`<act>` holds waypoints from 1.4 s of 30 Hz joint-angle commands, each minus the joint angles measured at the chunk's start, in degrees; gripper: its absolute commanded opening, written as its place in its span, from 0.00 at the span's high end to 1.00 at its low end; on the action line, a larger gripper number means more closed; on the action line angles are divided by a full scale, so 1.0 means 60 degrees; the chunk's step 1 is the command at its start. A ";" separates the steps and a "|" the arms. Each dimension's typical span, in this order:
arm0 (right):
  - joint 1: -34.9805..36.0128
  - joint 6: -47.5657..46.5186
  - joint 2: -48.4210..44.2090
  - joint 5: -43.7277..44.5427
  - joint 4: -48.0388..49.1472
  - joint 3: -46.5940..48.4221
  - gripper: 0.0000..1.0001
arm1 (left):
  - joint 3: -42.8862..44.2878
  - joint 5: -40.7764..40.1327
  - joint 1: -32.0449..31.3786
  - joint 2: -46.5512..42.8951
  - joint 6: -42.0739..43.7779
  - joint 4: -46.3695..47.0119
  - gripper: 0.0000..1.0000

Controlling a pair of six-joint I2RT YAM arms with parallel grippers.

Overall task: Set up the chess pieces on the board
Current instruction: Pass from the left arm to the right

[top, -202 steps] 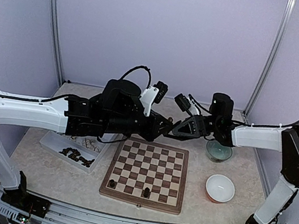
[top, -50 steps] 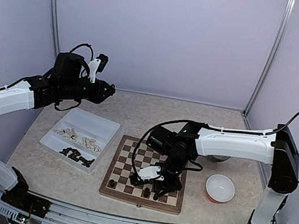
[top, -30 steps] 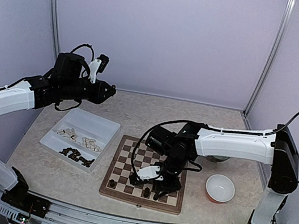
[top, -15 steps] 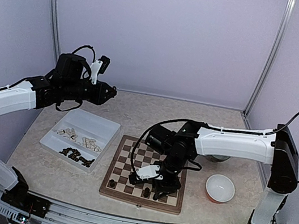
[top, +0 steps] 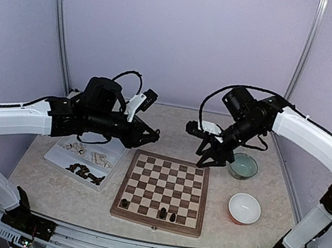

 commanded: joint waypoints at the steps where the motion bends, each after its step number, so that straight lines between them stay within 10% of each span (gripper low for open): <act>1: -0.0316 0.0083 -0.0852 -0.1528 0.0574 0.0247 0.52 | 0.0174 0.1925 -0.0687 0.0283 0.0169 0.0316 0.79; 18: 0.1529 -0.2381 -0.1870 -0.1838 0.0583 -0.0234 0.59 | 0.1092 0.6403 -0.1700 0.2087 0.0218 0.0080 0.79; 42: 0.1928 -0.2201 -0.2344 -0.2494 0.0984 -0.1161 0.61 | 0.1587 0.7072 -0.1606 0.2649 -0.0377 0.0976 0.82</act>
